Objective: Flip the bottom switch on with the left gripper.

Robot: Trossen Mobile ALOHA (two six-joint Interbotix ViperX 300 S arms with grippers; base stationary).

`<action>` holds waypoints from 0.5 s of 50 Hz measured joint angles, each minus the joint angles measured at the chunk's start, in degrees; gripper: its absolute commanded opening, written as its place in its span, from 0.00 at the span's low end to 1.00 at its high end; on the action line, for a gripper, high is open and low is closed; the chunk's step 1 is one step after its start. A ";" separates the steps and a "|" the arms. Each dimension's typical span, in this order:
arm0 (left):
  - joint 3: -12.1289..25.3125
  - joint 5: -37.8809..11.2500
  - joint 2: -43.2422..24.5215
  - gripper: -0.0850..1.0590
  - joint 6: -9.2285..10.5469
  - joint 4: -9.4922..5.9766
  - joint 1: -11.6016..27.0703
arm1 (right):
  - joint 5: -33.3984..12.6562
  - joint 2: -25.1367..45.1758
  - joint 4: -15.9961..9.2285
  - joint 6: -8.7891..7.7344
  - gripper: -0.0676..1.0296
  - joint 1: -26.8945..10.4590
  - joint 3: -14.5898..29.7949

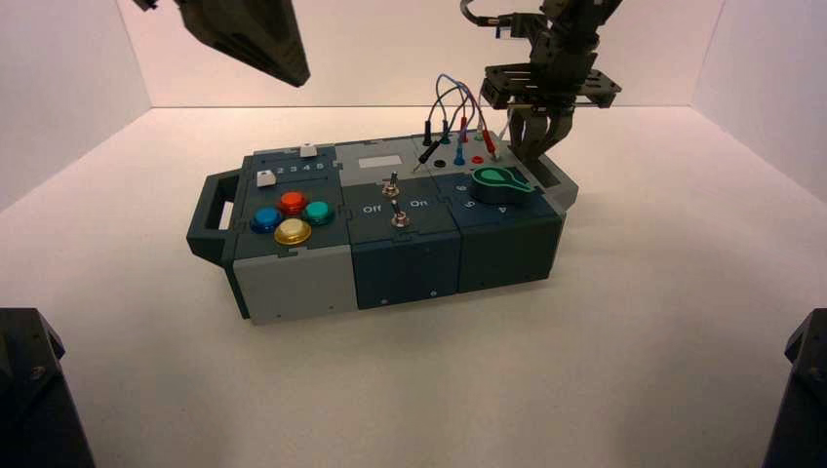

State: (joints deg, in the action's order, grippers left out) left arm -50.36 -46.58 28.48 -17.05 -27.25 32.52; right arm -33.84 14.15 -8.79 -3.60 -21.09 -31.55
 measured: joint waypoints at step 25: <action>3.96 -0.18 -10.11 0.05 9.76 -0.09 7.82 | -0.26 0.44 0.09 0.00 0.04 -0.09 0.35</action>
State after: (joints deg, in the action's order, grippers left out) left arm -46.41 -46.76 18.37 -7.29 -27.33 40.34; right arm -34.10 14.59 -8.70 -3.60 -21.18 -31.20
